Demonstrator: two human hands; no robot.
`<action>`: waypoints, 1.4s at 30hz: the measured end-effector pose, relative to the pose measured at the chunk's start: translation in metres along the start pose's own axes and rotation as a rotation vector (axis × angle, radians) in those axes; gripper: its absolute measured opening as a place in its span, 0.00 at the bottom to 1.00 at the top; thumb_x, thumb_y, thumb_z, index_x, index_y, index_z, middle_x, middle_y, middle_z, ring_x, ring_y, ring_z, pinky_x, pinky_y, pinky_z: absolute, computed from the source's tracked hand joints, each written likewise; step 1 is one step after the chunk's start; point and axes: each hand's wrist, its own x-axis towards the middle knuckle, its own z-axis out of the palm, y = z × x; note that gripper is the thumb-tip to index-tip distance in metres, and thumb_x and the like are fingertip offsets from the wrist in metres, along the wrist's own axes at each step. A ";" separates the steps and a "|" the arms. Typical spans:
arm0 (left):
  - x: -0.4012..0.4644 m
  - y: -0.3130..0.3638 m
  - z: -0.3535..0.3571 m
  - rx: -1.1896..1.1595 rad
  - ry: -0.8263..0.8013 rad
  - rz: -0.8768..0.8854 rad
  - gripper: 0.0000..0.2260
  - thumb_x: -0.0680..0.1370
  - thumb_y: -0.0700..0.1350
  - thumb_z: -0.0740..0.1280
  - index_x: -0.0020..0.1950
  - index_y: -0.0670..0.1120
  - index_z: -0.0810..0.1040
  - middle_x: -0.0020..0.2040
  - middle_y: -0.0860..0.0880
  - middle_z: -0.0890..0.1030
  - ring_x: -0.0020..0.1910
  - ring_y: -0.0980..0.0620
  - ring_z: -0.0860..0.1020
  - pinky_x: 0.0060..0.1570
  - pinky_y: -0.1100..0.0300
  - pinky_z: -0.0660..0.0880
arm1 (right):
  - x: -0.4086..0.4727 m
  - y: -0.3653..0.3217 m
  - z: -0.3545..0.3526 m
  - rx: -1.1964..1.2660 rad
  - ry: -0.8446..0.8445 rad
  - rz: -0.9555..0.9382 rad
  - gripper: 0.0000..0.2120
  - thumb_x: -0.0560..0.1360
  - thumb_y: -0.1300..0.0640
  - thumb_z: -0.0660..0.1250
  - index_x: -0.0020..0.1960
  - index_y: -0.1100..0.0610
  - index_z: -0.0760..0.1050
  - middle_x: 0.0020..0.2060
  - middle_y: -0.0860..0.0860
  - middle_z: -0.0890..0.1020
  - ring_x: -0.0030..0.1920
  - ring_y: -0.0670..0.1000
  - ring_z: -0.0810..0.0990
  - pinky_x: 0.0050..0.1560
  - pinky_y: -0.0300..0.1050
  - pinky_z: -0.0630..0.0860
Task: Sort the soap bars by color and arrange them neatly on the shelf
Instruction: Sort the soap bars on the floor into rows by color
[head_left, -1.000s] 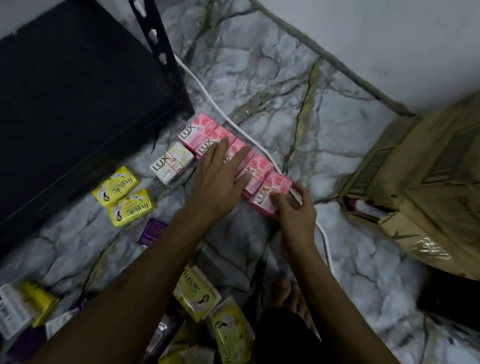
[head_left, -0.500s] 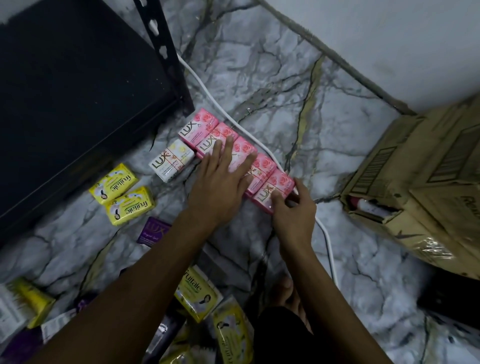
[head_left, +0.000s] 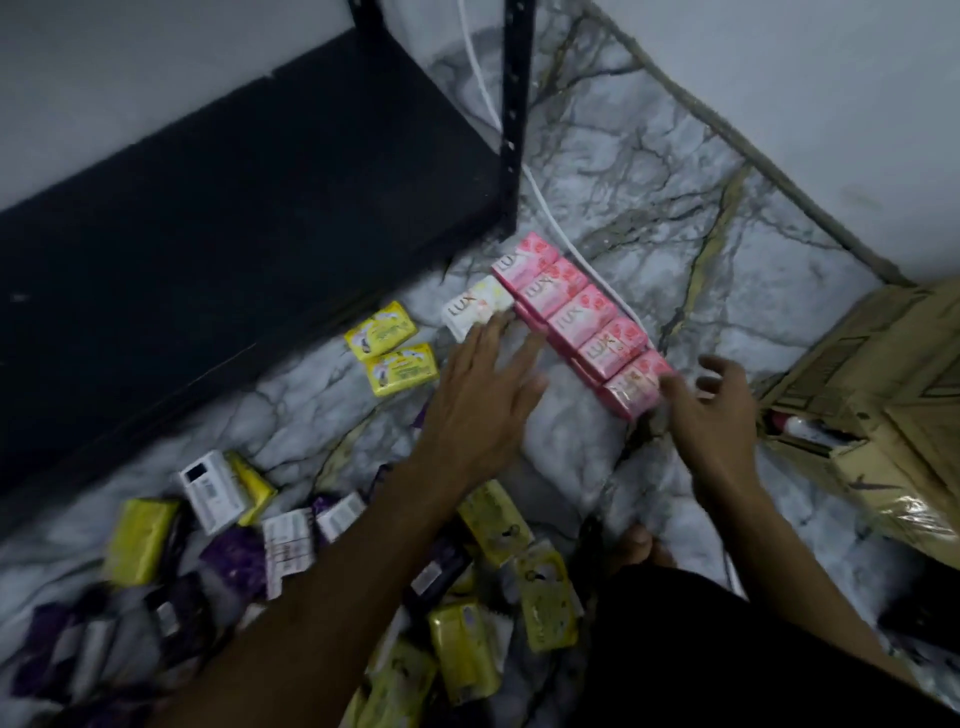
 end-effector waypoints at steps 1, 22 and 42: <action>-0.022 -0.008 -0.014 -0.007 0.016 -0.054 0.25 0.83 0.60 0.47 0.80 0.56 0.58 0.81 0.43 0.56 0.78 0.41 0.57 0.75 0.45 0.59 | -0.008 -0.013 -0.006 -0.044 -0.042 -0.051 0.25 0.73 0.46 0.69 0.67 0.54 0.71 0.60 0.58 0.75 0.58 0.58 0.77 0.58 0.59 0.77; -0.283 -0.116 -0.055 -0.606 0.141 -0.791 0.15 0.74 0.48 0.68 0.59 0.46 0.80 0.55 0.42 0.83 0.55 0.39 0.80 0.52 0.49 0.78 | -0.242 -0.152 0.118 -1.005 -0.962 -0.652 0.10 0.75 0.53 0.71 0.52 0.57 0.77 0.49 0.54 0.80 0.52 0.54 0.80 0.50 0.42 0.74; -0.244 -0.135 -0.019 -0.443 0.092 -0.702 0.18 0.72 0.46 0.77 0.57 0.42 0.75 0.60 0.42 0.74 0.59 0.42 0.75 0.55 0.53 0.72 | -0.268 -0.019 0.195 -0.554 -0.737 -0.295 0.21 0.76 0.57 0.70 0.65 0.60 0.66 0.57 0.58 0.80 0.56 0.60 0.80 0.49 0.46 0.72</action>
